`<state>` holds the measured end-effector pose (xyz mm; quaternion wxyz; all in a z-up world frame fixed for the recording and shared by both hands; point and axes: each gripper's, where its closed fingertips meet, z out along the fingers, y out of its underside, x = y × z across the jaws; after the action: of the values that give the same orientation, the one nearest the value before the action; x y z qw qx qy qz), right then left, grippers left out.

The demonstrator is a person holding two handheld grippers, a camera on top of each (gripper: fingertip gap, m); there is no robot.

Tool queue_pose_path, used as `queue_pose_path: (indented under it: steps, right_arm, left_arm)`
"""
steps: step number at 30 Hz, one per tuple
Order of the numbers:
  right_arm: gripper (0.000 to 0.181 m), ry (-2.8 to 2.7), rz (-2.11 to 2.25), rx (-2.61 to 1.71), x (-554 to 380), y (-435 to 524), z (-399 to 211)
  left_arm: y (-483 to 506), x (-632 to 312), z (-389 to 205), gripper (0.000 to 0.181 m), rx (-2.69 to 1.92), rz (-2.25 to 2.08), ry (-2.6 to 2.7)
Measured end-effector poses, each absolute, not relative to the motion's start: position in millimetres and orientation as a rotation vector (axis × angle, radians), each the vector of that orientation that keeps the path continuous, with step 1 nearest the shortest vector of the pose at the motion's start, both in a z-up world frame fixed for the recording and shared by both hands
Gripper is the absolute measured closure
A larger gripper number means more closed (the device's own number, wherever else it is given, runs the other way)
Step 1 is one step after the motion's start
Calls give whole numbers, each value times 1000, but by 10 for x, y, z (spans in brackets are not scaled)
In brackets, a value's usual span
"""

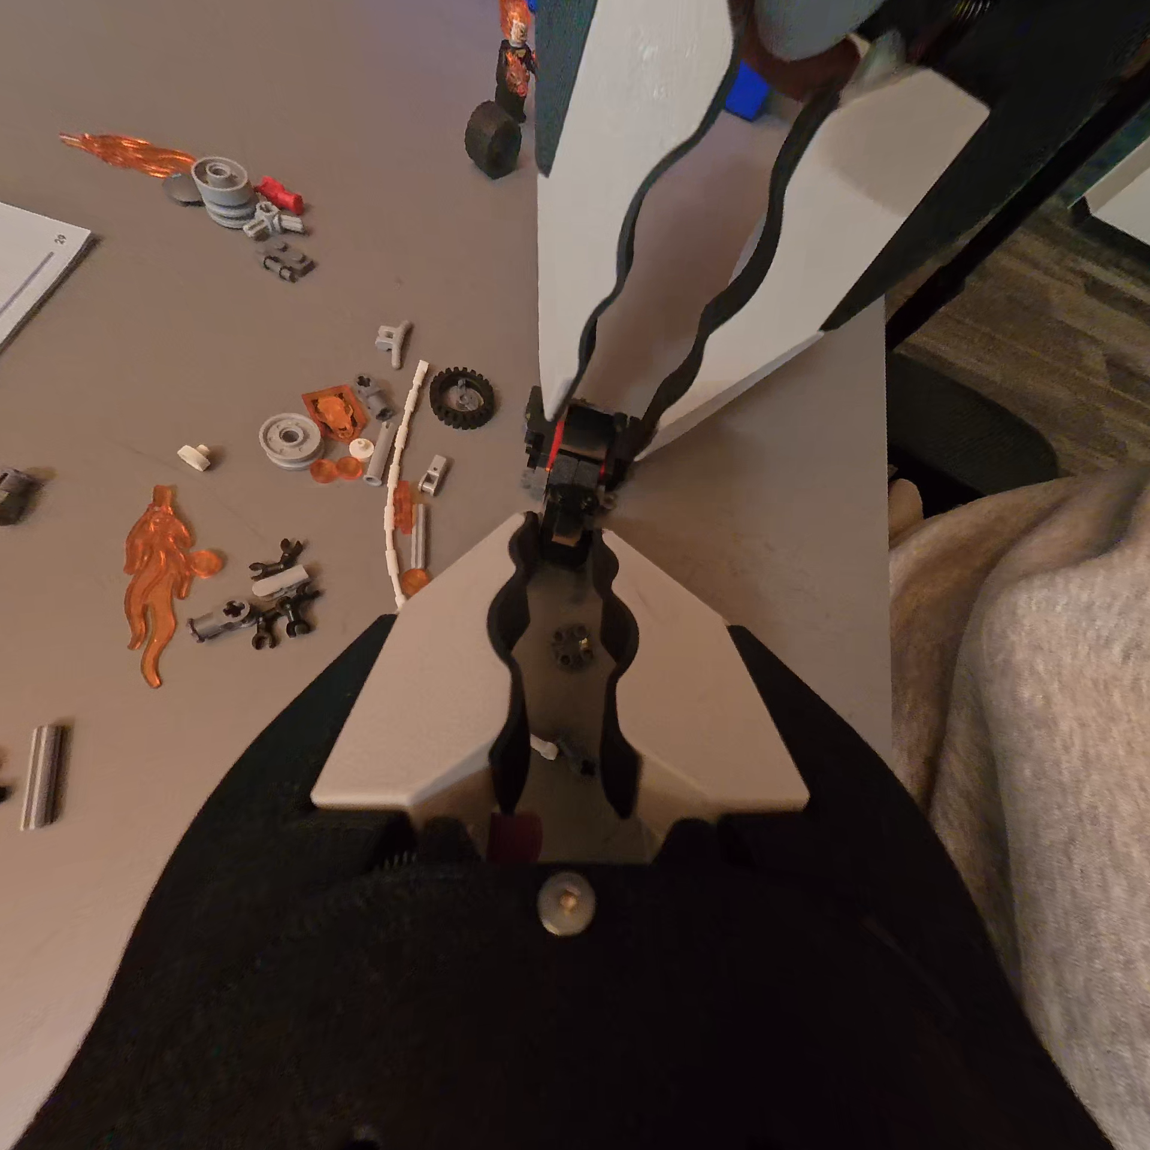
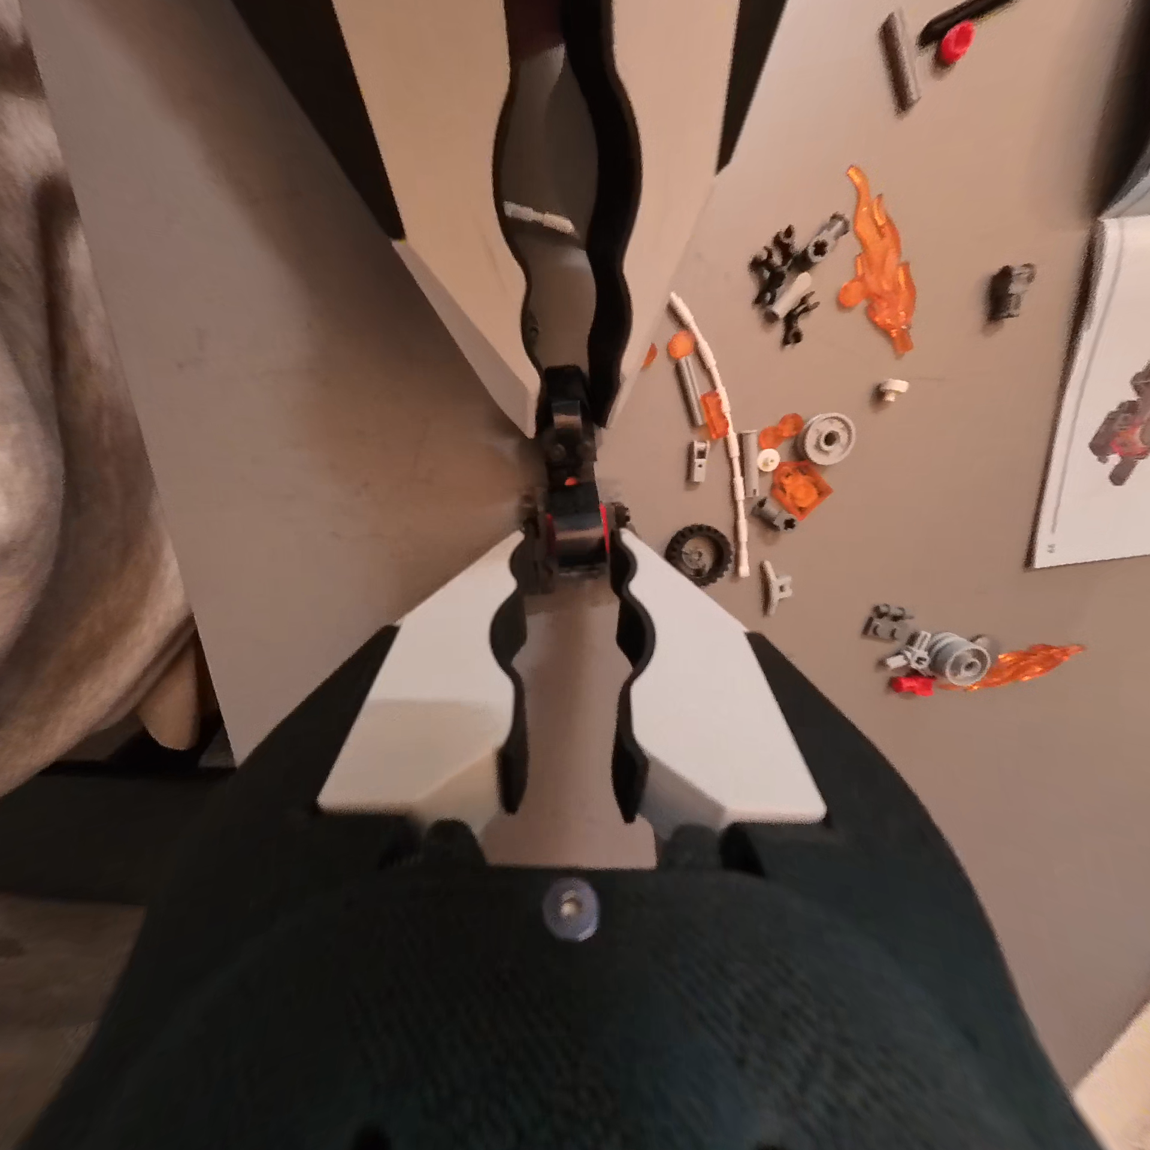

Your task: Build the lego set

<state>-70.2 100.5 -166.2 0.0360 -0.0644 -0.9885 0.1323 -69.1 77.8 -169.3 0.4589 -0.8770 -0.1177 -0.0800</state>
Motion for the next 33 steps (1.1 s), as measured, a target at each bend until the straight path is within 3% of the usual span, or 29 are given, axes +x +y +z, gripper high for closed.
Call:
queue_pose_path:
  steps: [2,14,28,29,31,33]
  right_arm:
    - [166,-3036,346,-165,-707,1028,-1704]
    - [167,-3100,207,-187,-676,1042,-1722]
    - [166,-2948,396,-307,-685,1004,-1717]
    - [164,-2923,447,-328,-691,985,-1709]
    - [136,-2921,673,-406,-624,886,-1648]
    - [124,-2856,936,-531,-631,835,-1509]
  left_arm:
    - [779,-688,-1693,166,-2160,-197,-286]
    - [779,-673,-1700,166,-2167,-190,-272]
    - [779,-682,-1700,166,-2171,-167,-270]
    - [778,-680,-1700,166,-2171,-169,-271]
    - [779,-677,-1701,166,-2171,-181,-272]
    - [776,-682,-1689,167,-2160,-200,-283]
